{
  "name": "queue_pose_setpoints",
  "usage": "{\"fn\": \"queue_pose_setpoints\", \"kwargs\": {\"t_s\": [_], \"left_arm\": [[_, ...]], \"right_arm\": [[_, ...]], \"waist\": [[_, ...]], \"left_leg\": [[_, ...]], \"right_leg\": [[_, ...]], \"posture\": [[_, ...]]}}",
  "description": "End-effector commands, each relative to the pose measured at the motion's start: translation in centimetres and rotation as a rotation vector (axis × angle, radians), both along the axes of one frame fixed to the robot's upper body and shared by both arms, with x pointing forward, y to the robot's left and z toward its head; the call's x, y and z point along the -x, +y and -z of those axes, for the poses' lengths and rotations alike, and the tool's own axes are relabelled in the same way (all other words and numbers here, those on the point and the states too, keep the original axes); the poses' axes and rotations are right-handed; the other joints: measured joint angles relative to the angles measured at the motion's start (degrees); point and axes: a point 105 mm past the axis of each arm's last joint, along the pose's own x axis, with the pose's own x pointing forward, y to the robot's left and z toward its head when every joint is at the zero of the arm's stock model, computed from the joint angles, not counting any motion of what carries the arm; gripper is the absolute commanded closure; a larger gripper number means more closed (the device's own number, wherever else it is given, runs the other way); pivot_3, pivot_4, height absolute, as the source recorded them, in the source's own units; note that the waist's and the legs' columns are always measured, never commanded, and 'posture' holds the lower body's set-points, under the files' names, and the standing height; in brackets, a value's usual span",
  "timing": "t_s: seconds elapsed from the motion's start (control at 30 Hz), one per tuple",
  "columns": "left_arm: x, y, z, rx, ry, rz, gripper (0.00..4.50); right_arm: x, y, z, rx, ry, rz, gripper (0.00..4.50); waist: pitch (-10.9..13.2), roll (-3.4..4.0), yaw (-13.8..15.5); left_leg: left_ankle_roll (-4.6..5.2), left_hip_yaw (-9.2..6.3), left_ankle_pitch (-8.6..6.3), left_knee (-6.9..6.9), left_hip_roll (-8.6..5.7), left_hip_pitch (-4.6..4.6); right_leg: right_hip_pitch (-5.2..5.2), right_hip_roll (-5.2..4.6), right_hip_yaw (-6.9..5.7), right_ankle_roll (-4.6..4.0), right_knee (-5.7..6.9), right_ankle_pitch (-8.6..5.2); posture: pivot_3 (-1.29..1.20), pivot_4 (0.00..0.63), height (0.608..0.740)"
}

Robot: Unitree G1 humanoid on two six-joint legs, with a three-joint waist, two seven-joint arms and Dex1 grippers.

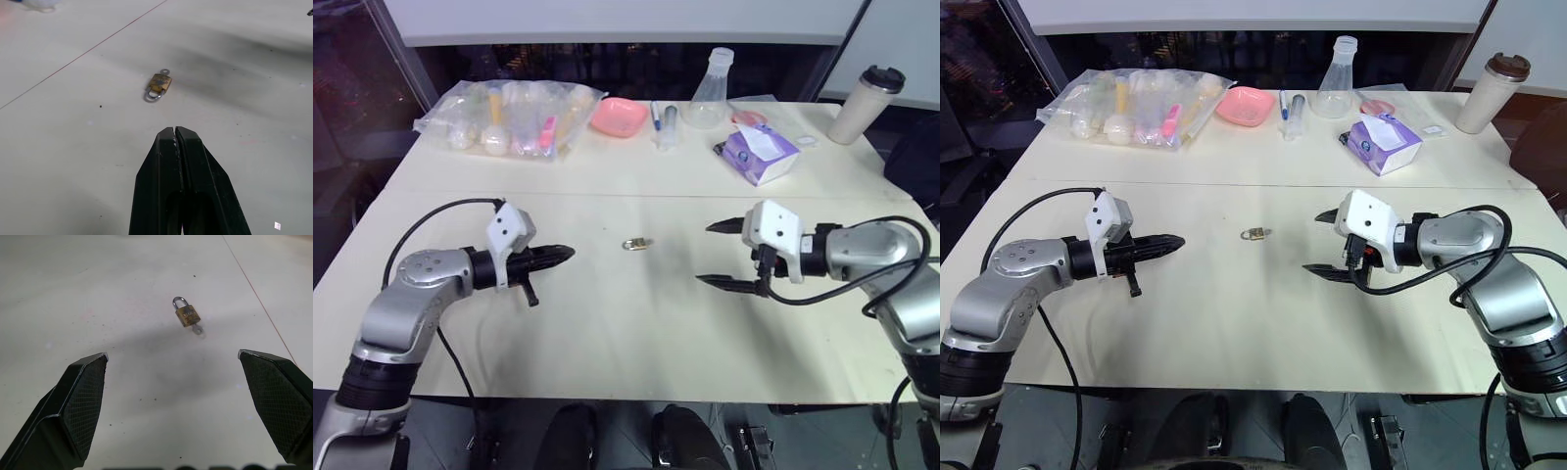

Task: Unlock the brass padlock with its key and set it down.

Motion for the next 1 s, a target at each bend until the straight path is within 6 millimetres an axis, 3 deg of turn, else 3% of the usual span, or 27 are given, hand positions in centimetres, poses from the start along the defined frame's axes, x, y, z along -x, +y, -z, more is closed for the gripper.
{"fn": "queue_pose_setpoints", "kwargs": {"t_s": [0.03,0.67,1.0], "left_arm": [[0.7,-0.4,-1.0,0.011,-0.019,0.052,4.5],[1.1,0.3,-0.6,-0.034,-0.034,0.036,4.5],[1.0,0.8,-0.5,-0.055,-0.042,0.031,4.5]], "right_arm": [[-0.1,0.5,-0.7,0.006,-0.042,-0.023,0.07],[-1.2,1.1,-0.6,-0.062,-0.044,-0.038,0.07],[-4.1,3.5,2.1,-0.072,0.056,-0.136,0.07]], "waist": [[0.0,0.0,-0.03],[0.01,0.01,-0.31],[0.02,0.03,-1.18]], "left_leg": [[0.0,0.0,0.0,0.0,0.0,0.0],[0.0,0.0,0.0,-0.01,0.0,-0.02],[0.0,0.0,0.0,-0.04,0.01,-0.03]], "right_leg": [[0.0,0.0,0.0,0.0,0.0,0.0],[-0.03,-0.01,0.0,0.0,0.0,0.0],[-0.07,0.0,-0.01,0.0,0.02,0.0]], "posture": [[0.0,0.15,0.715],[0.0,0.15,0.715],[0.0,0.15,0.715]]}}
